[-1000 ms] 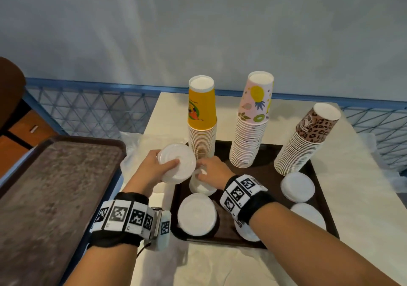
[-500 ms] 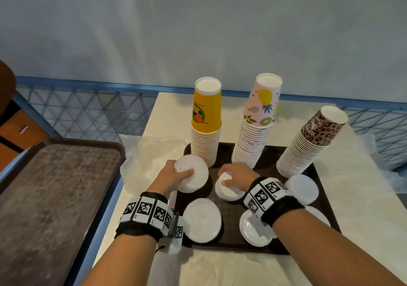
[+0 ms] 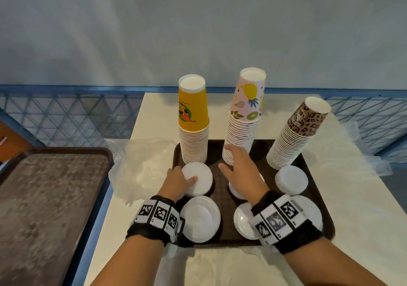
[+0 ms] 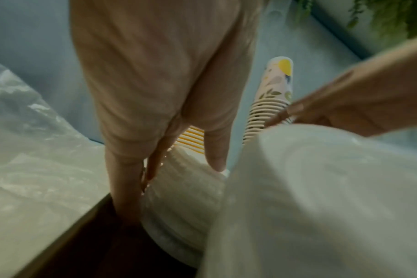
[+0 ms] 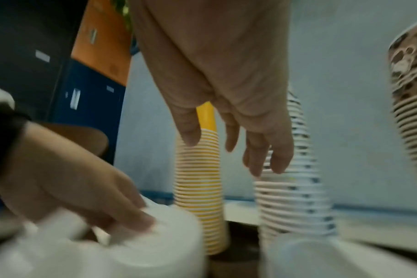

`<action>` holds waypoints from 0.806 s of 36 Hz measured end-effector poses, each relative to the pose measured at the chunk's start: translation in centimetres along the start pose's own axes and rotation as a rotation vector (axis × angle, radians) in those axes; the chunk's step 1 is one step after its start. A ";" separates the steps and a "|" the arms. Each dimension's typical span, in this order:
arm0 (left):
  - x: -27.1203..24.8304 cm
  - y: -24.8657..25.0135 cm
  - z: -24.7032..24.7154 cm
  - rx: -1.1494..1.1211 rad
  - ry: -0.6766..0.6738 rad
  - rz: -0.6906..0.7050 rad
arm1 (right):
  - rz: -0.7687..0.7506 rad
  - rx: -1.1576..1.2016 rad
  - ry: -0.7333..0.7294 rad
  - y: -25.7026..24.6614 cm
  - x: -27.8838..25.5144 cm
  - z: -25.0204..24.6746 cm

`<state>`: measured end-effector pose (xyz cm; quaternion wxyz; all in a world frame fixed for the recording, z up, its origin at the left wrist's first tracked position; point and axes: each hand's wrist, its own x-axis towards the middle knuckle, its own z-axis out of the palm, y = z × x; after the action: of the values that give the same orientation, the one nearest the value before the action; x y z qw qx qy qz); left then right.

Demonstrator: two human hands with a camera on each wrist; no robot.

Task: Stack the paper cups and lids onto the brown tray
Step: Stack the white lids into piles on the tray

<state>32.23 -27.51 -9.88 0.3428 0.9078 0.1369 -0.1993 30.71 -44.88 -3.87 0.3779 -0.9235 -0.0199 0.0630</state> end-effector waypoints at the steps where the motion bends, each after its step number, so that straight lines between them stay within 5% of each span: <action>1: -0.2 0.0 0.0 0.009 0.014 0.001 | 0.027 0.067 -0.010 -0.8 -0.6 0.5; 6: -3.1 0.0 -0.4 -0.064 0.021 0.054 | 0.306 0.241 -0.189 -1.7 -3.3 4.6; 14: -8.2 -4.2 0.0 -0.434 -0.184 0.120 | 0.374 0.099 -0.351 0.6 -5.1 8.5; 29: -7.8 -4.8 2.6 -0.294 0.186 0.152 | 0.337 0.129 -0.128 1.6 -5.5 10.3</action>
<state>22.85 -26.63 -10.81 0.4718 0.8701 0.1266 -0.0659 23.83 -39.33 -11.77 0.4183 -0.8817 0.1152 0.1854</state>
